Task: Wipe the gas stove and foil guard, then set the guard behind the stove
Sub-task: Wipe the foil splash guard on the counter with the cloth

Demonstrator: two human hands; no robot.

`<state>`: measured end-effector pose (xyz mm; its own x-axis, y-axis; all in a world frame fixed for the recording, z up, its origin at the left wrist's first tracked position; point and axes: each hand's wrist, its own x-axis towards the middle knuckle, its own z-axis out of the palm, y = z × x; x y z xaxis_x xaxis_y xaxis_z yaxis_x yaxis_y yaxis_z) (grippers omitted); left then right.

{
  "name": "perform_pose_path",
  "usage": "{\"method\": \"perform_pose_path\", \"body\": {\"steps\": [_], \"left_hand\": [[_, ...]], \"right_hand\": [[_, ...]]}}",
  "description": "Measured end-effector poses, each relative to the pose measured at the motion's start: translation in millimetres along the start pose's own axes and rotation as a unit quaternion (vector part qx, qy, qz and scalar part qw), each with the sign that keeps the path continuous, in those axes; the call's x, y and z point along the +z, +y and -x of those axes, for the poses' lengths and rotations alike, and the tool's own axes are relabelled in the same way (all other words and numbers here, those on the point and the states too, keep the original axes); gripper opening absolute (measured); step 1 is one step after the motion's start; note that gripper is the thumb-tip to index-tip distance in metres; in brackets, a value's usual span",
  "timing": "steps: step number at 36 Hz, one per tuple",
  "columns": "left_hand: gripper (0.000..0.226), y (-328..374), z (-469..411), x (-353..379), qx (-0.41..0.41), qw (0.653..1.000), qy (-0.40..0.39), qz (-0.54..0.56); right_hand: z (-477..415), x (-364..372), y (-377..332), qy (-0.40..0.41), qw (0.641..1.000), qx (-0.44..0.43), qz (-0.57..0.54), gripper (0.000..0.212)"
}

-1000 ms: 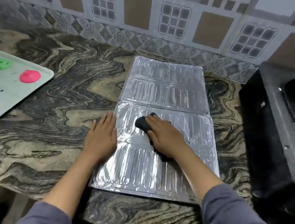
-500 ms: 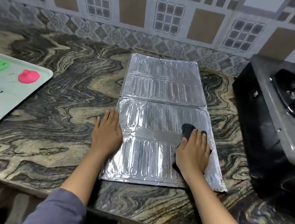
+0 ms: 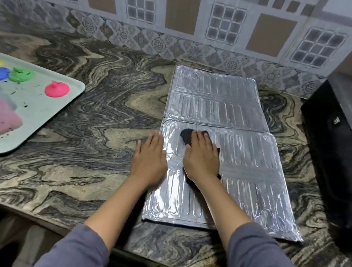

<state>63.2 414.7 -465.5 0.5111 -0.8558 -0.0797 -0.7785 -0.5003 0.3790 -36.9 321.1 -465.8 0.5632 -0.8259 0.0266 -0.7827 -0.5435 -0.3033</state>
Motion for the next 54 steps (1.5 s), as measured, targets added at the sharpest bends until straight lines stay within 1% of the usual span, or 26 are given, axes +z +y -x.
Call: {"method": "perform_pose_path", "body": {"steps": [2,5,9,11,13,17,19,24,32,36,39,42,46,49,51,54], "left_hand": [[0.053,-1.1,5.2,-4.3,0.011,0.999,-0.003,0.043],[0.054,-3.6,31.8,-7.3,0.032,0.996,-0.007,0.078],[0.059,-10.7,83.2,-1.9,0.042,0.998,-0.025,0.05],[0.071,-15.5,100.0,1.7,0.05,0.998,-0.025,0.007],[0.082,-17.5,106.9,4.4,0.052,0.998,-0.026,-0.028],[0.088,-13.3,107.2,4.6,0.039,0.998,-0.03,-0.043],[0.089,-13.0,107.0,4.2,0.039,0.998,-0.032,-0.047],[0.097,-13.3,106.1,1.5,0.05,0.996,-0.05,-0.058],[0.117,-14.3,105.2,2.3,0.048,0.995,-0.064,-0.065],[0.117,-14.1,105.4,1.9,0.052,0.994,-0.061,-0.07],[0.121,-16.2,105.6,3.3,0.059,0.994,-0.055,-0.074],[0.122,-17.1,105.5,3.9,0.062,0.993,-0.052,-0.083],[0.127,-16.4,106.2,1.6,0.064,0.992,-0.055,-0.092],[0.128,-15.4,106.7,2.1,0.064,0.992,-0.055,-0.092],[0.124,-15.0,106.9,2.7,0.062,0.992,-0.051,-0.093],[0.123,-14.9,106.3,3.4,0.061,0.992,-0.05,-0.1]], "right_hand": [[-0.9,2.1,-2.2,-0.014,0.999,-0.029,0.004,0.051],[-1.4,1.7,-1.4,-0.017,0.999,-0.034,0.003,0.051],[-1.4,1.1,-1.1,-0.021,0.999,-0.033,0.002,0.051],[-1.5,0.5,-1.2,-0.027,0.999,-0.032,0.001,0.051],[-1.9,-0.6,-1.5,-0.038,0.999,-0.031,-0.001,0.051],[-3.9,-3.4,-2.2,-0.069,0.997,-0.035,0.002,0.051],[-3.5,-4.7,-2.9,-0.083,0.995,-0.06,0.004,0.051],[7.2,-5.2,-9.6,-0.084,0.982,-0.165,0.021,0.05],[33.0,-12.5,-1.3,-0.103,0.954,-0.277,0.038,0.051],[51.1,-21.3,23.3,-0.119,0.944,-0.304,0.037,0.049],[62.1,-30.3,49.2,-0.119,0.952,-0.279,0.04,0.05],[70.4,-41.6,77.5,-0.116,0.968,-0.221,0.043,0.05],[79.8,-55.2,109.0,-0.111,0.987,-0.108,0.042,0.051],[89.0,-63.0,123.0,-0.079,0.996,-0.009,0.038,0.051],[95.9,-64.7,128.8,-0.052,0.996,0.049,0.052,0.051],[107.6,-61.7,130.4,-0.05,0.989,0.125,0.066,0.054]]}}
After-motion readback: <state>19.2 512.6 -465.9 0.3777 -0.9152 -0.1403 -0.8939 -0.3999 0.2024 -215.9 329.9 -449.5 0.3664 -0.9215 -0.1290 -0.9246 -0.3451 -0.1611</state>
